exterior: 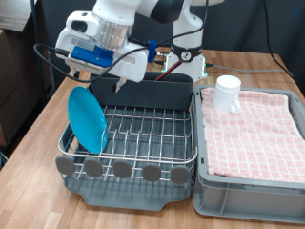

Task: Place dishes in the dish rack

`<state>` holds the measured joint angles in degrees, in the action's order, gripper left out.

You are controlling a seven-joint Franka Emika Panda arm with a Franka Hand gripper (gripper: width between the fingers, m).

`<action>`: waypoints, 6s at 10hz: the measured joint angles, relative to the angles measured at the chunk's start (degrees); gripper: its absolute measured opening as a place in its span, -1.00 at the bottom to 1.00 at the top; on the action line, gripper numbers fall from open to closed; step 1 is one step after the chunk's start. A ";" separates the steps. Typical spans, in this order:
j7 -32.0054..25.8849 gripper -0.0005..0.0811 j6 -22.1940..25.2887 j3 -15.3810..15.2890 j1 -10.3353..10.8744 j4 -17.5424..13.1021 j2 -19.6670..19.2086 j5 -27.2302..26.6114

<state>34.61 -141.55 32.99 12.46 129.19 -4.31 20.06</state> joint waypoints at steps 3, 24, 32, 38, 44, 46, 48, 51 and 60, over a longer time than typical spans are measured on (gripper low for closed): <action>-0.61 0.98 3.62 -0.07 0.19 -0.95 3.32 0.37; -2.03 0.98 19.84 -13.65 7.38 4.64 18.94 -2.37; 4.87 0.98 25.67 -22.45 12.15 1.97 20.26 -10.92; 5.23 0.98 26.30 -24.32 12.41 1.90 20.18 -13.50; 3.80 0.98 27.19 -26.78 13.41 3.84 14.10 -15.25; 0.45 0.98 24.68 -27.05 13.45 3.80 10.69 -15.72; 0.89 0.98 26.20 -27.37 13.45 3.28 10.50 -15.20; 1.83 0.98 29.03 -30.25 14.03 -0.52 6.96 -13.38; 5.17 0.98 28.09 -33.04 14.31 -4.20 -3.16 -11.56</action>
<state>39.78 -113.46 -0.05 26.77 124.99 -7.46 8.50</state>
